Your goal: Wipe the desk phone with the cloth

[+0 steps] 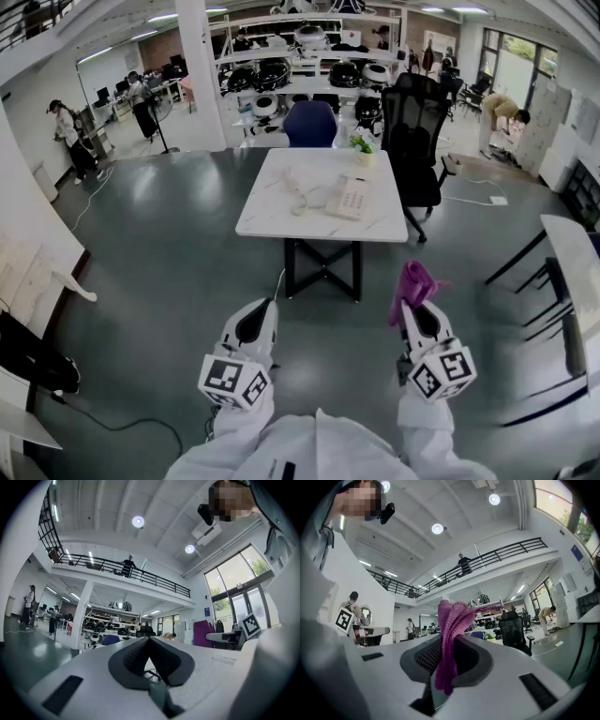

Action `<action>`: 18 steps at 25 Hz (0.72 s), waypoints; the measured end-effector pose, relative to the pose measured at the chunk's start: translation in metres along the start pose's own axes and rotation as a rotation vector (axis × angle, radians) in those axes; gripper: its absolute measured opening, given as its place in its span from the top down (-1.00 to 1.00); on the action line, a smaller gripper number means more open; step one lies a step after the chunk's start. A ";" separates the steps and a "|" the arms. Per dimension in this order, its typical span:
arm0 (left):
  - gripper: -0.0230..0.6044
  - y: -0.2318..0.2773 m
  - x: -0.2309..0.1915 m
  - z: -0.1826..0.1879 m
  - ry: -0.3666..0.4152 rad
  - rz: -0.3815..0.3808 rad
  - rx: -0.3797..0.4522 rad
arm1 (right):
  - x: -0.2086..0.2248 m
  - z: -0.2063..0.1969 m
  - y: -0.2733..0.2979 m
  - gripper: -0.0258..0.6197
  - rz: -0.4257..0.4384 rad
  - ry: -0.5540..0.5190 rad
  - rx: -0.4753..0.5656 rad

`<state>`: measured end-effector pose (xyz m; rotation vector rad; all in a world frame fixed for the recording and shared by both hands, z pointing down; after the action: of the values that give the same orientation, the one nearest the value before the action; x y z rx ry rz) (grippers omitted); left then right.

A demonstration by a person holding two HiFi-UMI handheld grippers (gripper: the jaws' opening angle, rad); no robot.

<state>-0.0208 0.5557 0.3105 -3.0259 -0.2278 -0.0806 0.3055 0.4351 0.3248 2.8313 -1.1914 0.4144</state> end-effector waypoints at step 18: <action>0.94 0.029 -0.005 -0.004 0.036 0.007 -0.023 | 0.026 0.002 0.016 0.79 0.016 -0.020 0.005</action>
<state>-0.0211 0.5262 0.3113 -3.0446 -0.2143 -0.1375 0.3116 0.4058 0.3286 2.8383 -1.2195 0.3905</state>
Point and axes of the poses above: the fingertips, and each gripper's own axes: y forward along the fingers, x to its right, z out of its top, the point moved 9 cm from there along -y, backward along the fingers, and after that the axes turned 9 degrees about y, right-handed, at the moved point
